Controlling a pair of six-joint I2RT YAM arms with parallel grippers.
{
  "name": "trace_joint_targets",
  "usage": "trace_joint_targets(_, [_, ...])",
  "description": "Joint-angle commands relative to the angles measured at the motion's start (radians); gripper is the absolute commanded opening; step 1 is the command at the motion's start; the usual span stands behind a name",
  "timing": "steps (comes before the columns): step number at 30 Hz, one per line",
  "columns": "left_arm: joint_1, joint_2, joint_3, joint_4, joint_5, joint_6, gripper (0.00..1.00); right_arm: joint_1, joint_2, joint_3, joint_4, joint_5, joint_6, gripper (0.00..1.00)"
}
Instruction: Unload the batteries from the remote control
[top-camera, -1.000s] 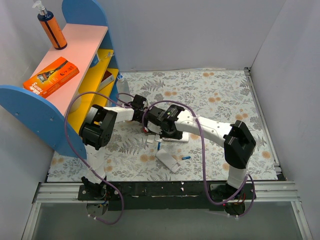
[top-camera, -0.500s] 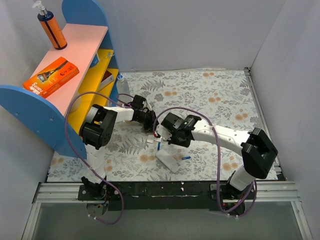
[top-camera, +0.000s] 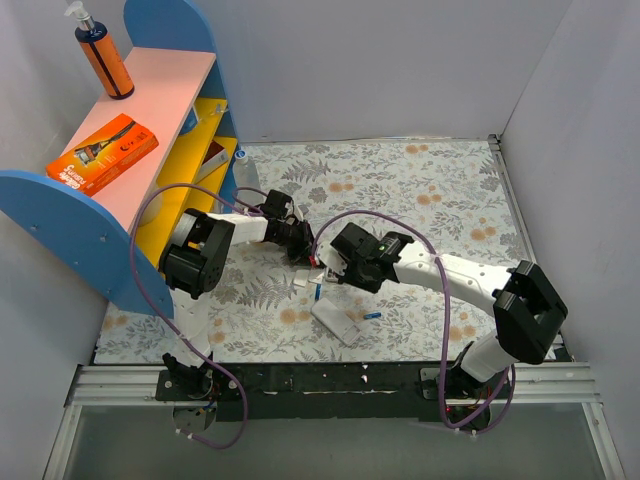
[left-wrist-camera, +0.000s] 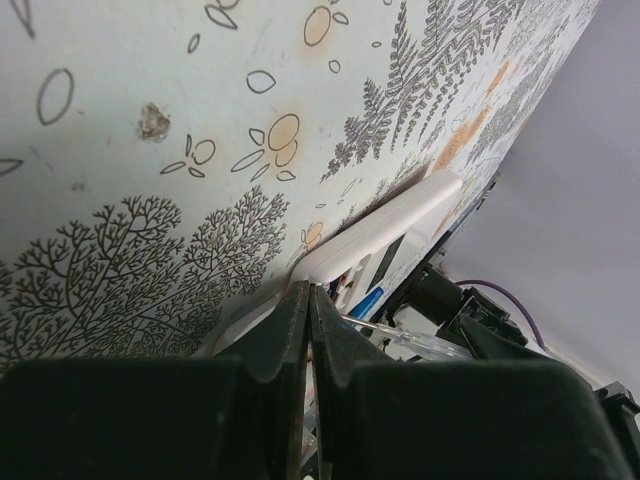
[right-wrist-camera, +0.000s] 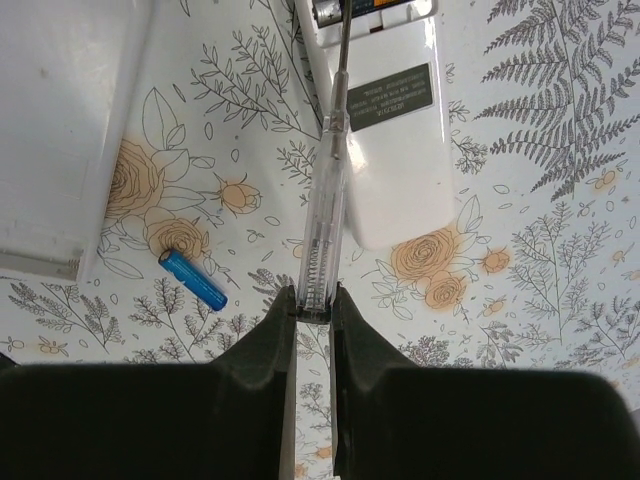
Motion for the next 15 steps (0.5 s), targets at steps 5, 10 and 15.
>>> trace_joint_targets(5, [-0.008,0.010,0.005,-0.004,-0.025,0.003,0.02,-0.008,-0.033,-0.071,0.156,-0.003,0.057,0.01])
trace_joint_targets(10, [-0.008,0.013,0.005,-0.006,-0.026,0.003,0.00,-0.008,-0.064,-0.109,0.213,0.004,0.111,0.01])
trace_joint_targets(15, [-0.009,0.018,0.008,-0.004,-0.026,0.003,0.00,-0.008,-0.104,-0.122,0.263,0.041,0.130,0.01])
